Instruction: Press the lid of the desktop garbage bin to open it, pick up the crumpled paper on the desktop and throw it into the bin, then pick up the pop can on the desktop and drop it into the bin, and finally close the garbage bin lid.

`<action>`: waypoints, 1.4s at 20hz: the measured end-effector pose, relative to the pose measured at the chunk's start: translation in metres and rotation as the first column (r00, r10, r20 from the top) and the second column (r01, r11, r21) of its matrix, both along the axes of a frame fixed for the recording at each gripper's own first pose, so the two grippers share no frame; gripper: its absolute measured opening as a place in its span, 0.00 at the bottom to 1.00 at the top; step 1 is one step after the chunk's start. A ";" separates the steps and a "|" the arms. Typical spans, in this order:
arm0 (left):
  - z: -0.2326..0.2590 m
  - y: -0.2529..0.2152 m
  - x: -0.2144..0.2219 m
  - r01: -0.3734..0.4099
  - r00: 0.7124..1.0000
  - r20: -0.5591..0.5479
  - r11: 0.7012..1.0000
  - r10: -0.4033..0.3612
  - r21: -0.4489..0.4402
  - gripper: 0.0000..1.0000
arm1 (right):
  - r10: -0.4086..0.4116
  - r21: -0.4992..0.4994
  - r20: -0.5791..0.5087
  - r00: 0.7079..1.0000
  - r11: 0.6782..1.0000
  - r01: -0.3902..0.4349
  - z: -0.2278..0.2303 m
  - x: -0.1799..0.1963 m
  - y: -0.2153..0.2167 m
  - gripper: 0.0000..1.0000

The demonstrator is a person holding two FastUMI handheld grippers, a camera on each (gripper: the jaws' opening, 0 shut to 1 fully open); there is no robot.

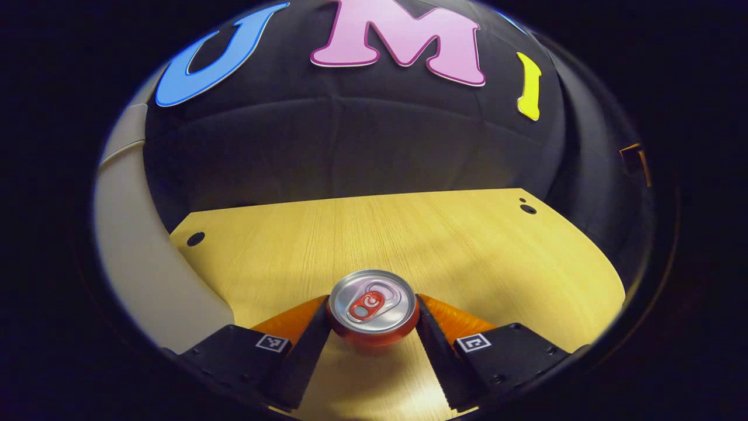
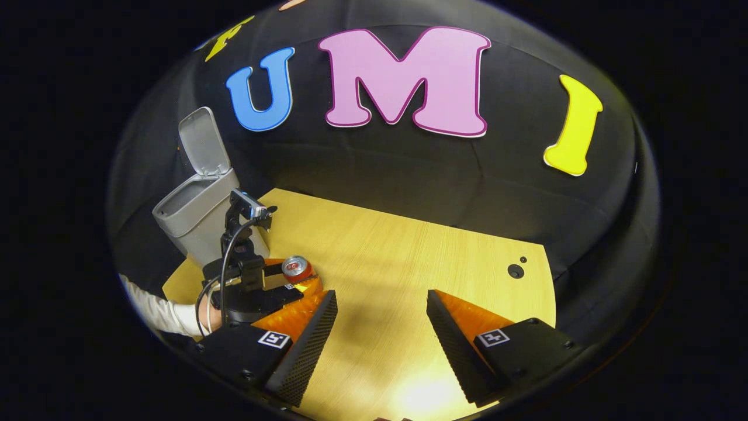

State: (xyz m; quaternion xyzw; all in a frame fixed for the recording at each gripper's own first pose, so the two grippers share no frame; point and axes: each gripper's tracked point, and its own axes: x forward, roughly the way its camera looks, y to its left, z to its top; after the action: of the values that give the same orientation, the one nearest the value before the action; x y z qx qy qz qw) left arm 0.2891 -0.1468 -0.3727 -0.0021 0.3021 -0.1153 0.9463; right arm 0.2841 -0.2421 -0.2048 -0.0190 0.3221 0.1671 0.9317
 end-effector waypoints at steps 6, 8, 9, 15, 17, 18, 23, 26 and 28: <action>0.056 -0.006 -0.009 0.055 0.994 0.087 0.998 -0.058 0.039 0.86 | -0.012 0.020 0.004 1.000 1.000 0.012 0.005 -0.005 0.008 0.99; 0.103 -0.007 -0.013 0.087 0.981 0.172 0.996 -0.088 0.013 0.86 | -0.015 0.026 0.017 1.000 1.000 0.015 0.009 -0.008 0.012 0.99; 0.128 -0.006 -0.015 0.097 0.974 0.205 0.995 -0.097 0.012 0.85 | -0.014 0.030 0.024 1.000 0.999 0.013 0.013 -0.009 0.016 0.99; 0.264 0.041 -0.037 0.084 0.913 0.400 0.996 -0.073 -0.010 0.84 | -0.008 0.083 0.055 0.998 0.997 0.004 0.032 -0.020 0.049 0.99; 0.292 0.072 -0.047 0.039 0.903 0.428 0.999 -0.032 -0.007 0.84 | -0.005 0.093 0.069 0.998 0.996 -0.001 0.038 -0.023 0.058 0.99; 0.299 0.089 -0.052 0.017 0.903 0.429 1.000 -0.015 -0.002 0.84 | -0.001 0.096 0.075 0.997 0.995 -0.006 0.041 -0.025 0.063 0.99; 0.332 0.184 -0.074 -0.159 0.890 0.437 0.987 0.131 0.029 0.84 | 0.041 0.083 0.097 0.994 0.995 -0.049 0.048 -0.040 0.087 0.99; 0.318 0.230 -0.080 -0.235 0.891 0.407 0.971 0.200 0.037 0.84 | 0.055 0.093 0.099 0.994 0.994 -0.065 0.049 -0.045 0.098 0.99; 0.281 0.248 -0.085 -0.256 0.923 0.302 0.967 0.238 0.020 0.84 | 0.061 0.116 0.091 0.994 0.991 -0.072 0.050 -0.048 0.108 0.99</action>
State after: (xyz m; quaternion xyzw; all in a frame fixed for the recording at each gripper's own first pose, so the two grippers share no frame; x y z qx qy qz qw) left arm 0.2038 0.1016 -0.0919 0.0054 0.1569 0.0148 0.9875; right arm 0.2357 -0.1343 -0.1545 0.0184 0.2697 0.2160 0.9382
